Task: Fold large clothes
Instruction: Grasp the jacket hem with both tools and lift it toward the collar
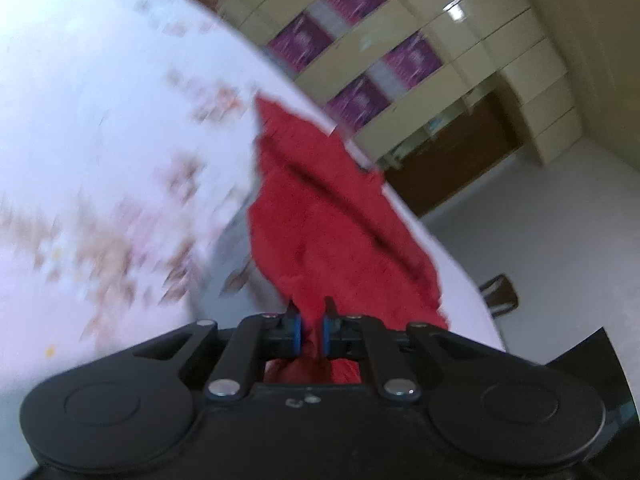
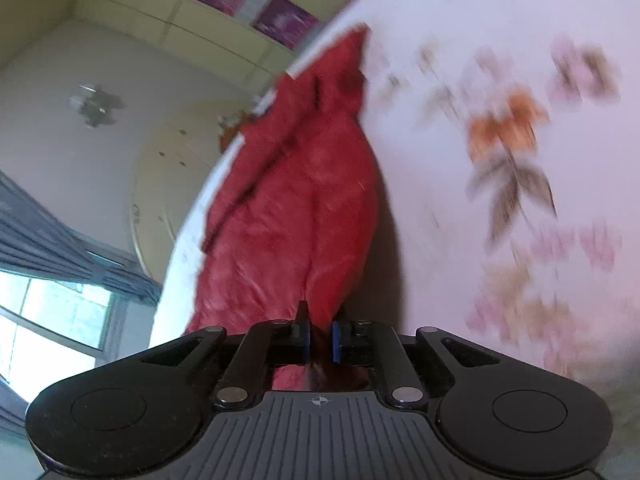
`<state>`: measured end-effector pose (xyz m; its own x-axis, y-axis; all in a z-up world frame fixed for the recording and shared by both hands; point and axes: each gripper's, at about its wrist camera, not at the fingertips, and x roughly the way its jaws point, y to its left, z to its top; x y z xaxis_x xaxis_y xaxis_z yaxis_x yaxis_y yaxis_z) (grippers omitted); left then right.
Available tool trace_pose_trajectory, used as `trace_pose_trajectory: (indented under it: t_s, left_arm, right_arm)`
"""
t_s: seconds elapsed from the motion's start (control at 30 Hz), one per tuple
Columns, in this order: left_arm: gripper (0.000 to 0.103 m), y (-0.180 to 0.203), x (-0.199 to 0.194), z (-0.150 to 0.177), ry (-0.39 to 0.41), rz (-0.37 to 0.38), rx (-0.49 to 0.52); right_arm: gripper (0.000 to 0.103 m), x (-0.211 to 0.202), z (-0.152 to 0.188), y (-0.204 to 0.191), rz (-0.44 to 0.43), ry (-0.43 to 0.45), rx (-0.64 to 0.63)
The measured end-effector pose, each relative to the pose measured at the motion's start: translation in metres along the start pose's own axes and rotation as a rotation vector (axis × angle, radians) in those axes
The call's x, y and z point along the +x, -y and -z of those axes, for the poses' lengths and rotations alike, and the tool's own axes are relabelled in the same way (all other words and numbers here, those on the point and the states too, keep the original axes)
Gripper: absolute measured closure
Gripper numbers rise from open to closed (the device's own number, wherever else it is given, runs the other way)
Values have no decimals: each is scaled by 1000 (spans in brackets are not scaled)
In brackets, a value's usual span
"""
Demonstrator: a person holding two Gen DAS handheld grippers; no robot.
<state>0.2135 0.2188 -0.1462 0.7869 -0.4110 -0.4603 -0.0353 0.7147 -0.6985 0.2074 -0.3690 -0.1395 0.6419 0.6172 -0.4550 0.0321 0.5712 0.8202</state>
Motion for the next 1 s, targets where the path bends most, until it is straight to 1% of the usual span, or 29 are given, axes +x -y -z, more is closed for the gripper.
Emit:
trace_pose_trajectory:
  t_s: [0.1, 0.23, 0.37, 0.53, 0.67, 0.77, 0.87, 0.93, 1.0]
  left_arm:
    - [94, 19, 2, -25, 44, -19, 55]
    - [94, 37, 18, -66, 101, 15, 91]
    - [94, 57, 52, -114, 129, 56, 119]
    - [94, 72, 107, -172, 145, 75, 150]
    - [94, 75, 158, -217, 126, 78, 172]
    - [94, 70, 198, -240, 91, 66, 169]
    - [95, 60, 236, -252, 47, 40, 157]
    - [95, 47, 258, -258, 10, 22, 133]
    - [95, 34, 279, -264, -24, 14, 119]
  right_arm:
    - [96, -4, -26, -19, -8, 55, -49]
    - [96, 3, -67, -44, -18, 132, -94]
    - [96, 20, -115, -69, -28, 176, -106]
    - [96, 59, -181, -87, -40, 218, -84]
    - [96, 101, -232, -96, -32, 233, -86]
    - [96, 135, -268, -91, -1, 229, -61]
    - [96, 166, -297, -74, 20, 211, -12]
    - [96, 184, -310, -59, 39, 197, 11]
    - [96, 200, -320, -45, 77, 180, 33]
